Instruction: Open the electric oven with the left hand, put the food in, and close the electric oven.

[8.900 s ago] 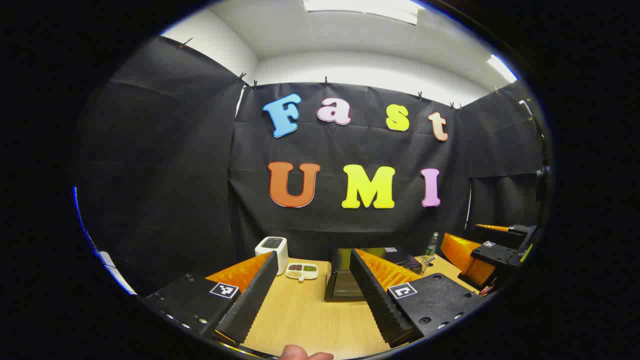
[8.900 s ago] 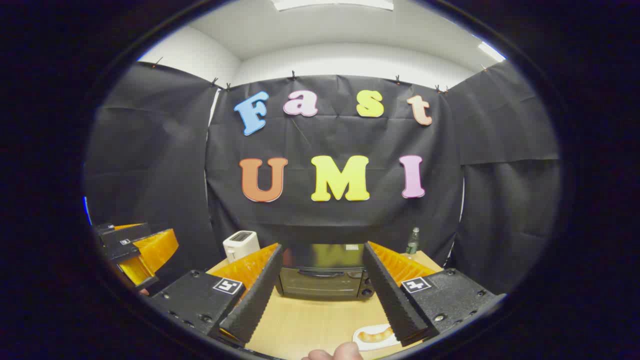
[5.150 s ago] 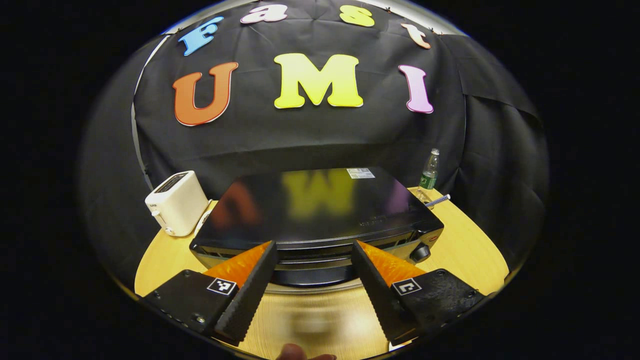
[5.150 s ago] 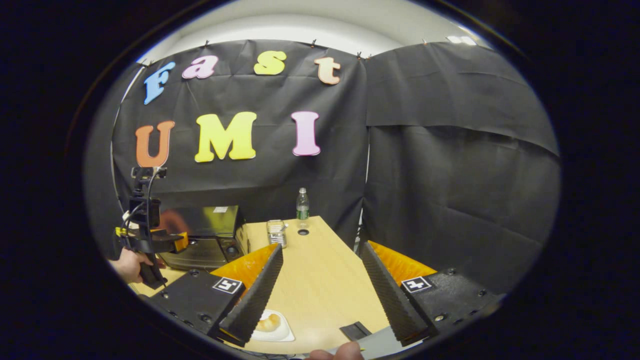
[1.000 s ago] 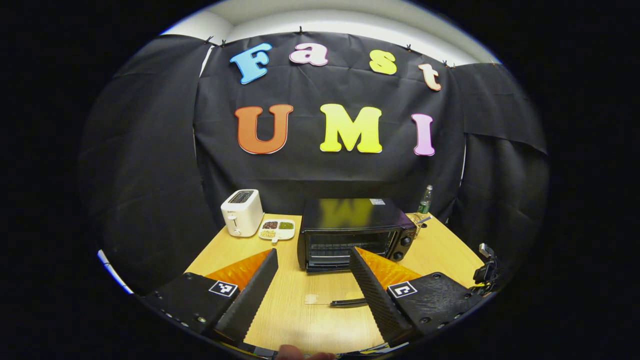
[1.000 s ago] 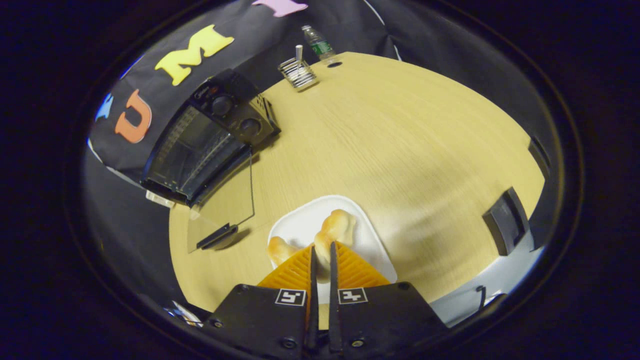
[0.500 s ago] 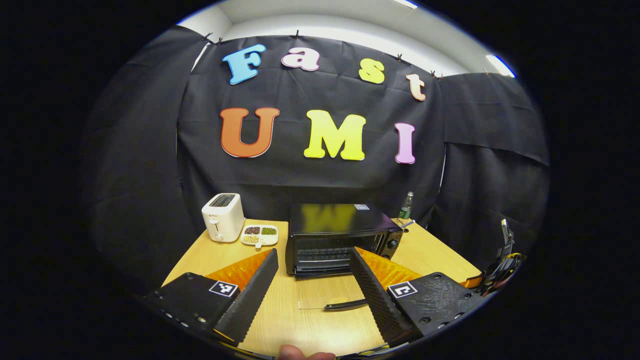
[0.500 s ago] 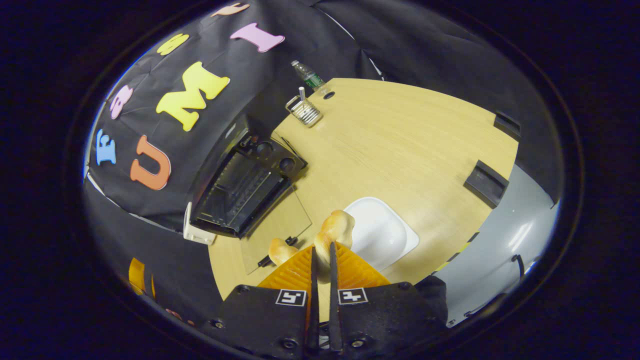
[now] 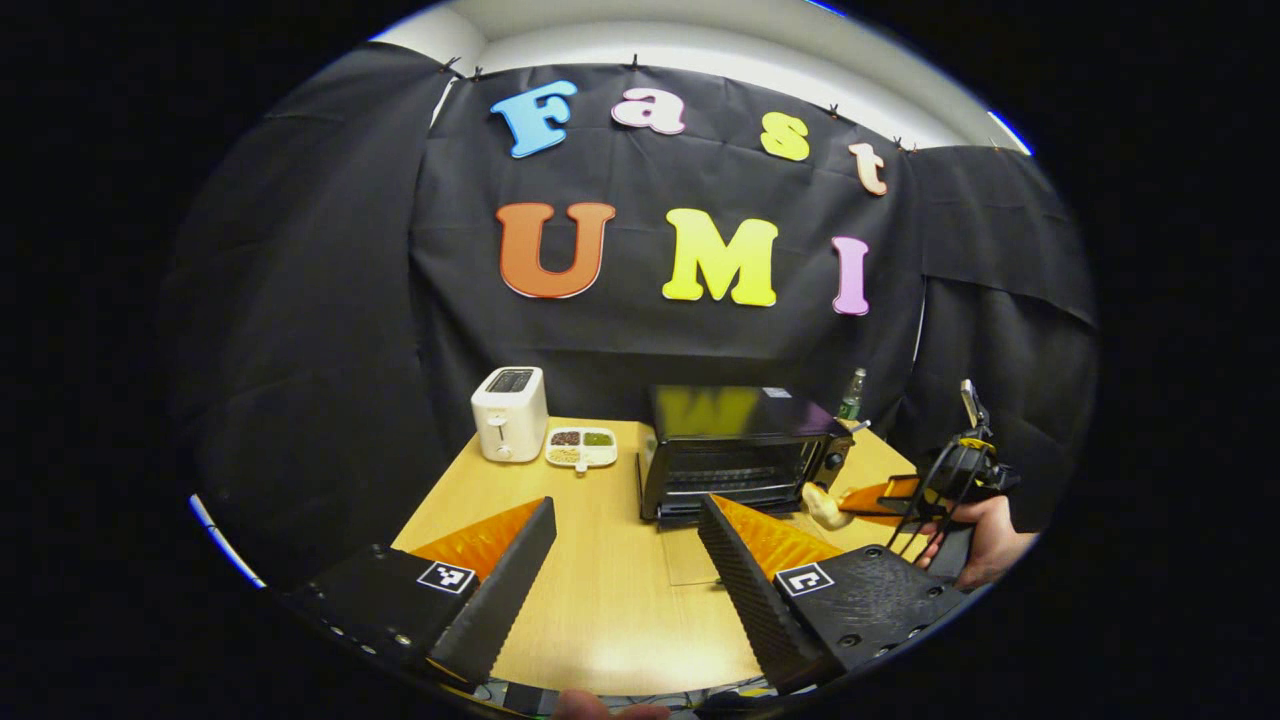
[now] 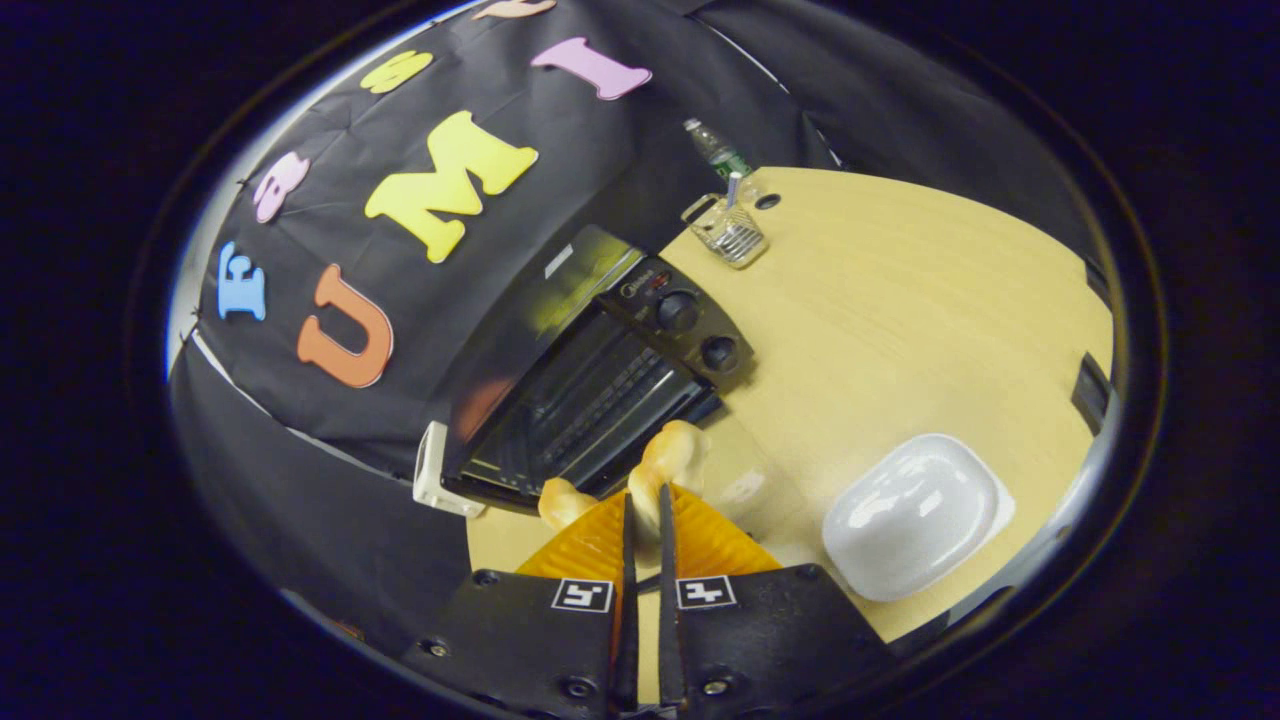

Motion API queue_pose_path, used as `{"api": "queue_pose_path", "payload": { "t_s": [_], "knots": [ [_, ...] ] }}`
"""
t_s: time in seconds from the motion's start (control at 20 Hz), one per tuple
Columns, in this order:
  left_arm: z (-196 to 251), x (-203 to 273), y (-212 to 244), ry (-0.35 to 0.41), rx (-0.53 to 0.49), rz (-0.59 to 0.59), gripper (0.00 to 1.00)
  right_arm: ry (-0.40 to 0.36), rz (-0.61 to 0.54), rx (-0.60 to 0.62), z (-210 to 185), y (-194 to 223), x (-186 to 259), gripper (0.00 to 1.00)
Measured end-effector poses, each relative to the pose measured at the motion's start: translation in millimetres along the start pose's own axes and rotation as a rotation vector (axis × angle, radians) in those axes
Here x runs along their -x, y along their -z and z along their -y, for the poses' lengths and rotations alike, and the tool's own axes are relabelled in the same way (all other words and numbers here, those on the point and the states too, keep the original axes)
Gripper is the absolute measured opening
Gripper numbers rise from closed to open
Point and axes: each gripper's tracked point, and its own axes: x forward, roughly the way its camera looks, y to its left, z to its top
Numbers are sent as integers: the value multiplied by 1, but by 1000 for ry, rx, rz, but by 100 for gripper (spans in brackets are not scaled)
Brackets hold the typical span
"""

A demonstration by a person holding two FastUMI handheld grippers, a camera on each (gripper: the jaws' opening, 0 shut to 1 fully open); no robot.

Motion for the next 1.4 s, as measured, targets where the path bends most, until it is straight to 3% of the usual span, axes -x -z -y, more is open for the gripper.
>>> {"api": "queue_pose_path", "payload": {
  "t_s": [0.2, 0.35, 0.4, 0.65, 0.8, 1.1, 1.15, 1.3, 1.4],
  "knots": [
    [-20, 11, 11, -55, -7, -39, 93, -22, 26, -41, -25, 0, -55, 12],
    [-28, 21, 14, -89, 19, -54, 94, -38, 52, -77, -38, -8, -92, 7],
    [-30, 26, 15, -98, 16, -58, 94, -47, 64, -85, -43, -13, -101, 12],
    [-43, 35, 16, -154, -6, -81, 94, -56, 129, -129, -48, -36, -147, 10],
    [-41, 41, 18, -164, -2, -89, 94, -59, 157, -147, -45, -41, -163, 8],
    [-37, 47, 21, -167, -11, -120, 94, -121, 169, -161, -54, -35, -172, 19],
    [-35, 46, 21, -165, -9, -121, 94, -110, 158, -139, -53, -31, -171, 27],
    [-28, 46, 15, -144, -1, -103, 94, -69, 161, -42, -42, -28, -153, 67],
    [-22, 42, 12, -128, 6, -94, 94, -41, 174, 3, -31, -28, -135, 79]
  ]
}}
